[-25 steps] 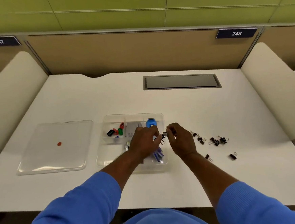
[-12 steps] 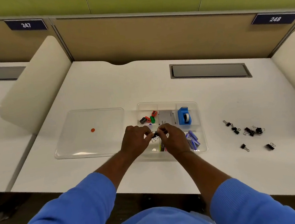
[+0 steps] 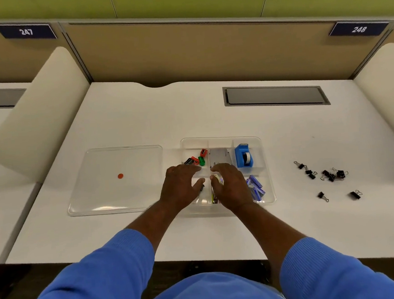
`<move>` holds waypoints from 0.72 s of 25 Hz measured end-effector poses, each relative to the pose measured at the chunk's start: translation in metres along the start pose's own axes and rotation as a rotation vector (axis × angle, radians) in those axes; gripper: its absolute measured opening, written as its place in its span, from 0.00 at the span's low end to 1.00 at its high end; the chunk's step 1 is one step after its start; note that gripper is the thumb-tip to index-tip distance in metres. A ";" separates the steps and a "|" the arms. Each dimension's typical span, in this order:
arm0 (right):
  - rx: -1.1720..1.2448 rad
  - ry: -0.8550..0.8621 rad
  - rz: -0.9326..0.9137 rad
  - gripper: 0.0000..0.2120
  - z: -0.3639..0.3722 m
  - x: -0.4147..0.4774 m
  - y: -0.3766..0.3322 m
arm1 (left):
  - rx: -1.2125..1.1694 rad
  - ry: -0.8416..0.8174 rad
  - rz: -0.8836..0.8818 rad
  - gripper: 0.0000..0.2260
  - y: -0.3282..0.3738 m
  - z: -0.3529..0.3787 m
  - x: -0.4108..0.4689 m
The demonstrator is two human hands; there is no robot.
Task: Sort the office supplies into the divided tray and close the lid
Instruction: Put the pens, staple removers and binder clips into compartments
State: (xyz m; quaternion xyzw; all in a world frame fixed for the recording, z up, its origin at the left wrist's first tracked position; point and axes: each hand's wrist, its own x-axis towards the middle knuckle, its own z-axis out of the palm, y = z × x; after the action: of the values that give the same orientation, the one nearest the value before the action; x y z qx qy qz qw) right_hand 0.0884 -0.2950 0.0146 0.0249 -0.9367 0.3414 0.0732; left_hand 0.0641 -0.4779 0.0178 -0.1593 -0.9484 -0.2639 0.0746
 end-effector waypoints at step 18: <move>-0.172 0.063 0.005 0.31 -0.106 -0.022 0.119 | 0.007 -0.219 0.152 0.37 0.120 0.082 0.054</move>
State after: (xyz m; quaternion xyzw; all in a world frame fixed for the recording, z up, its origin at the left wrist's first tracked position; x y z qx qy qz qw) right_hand 0.1113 -0.1358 0.0162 0.0056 -0.9599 0.2604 0.1035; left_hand 0.0498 -0.3234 0.0170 -0.2583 -0.9370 -0.2351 -0.0089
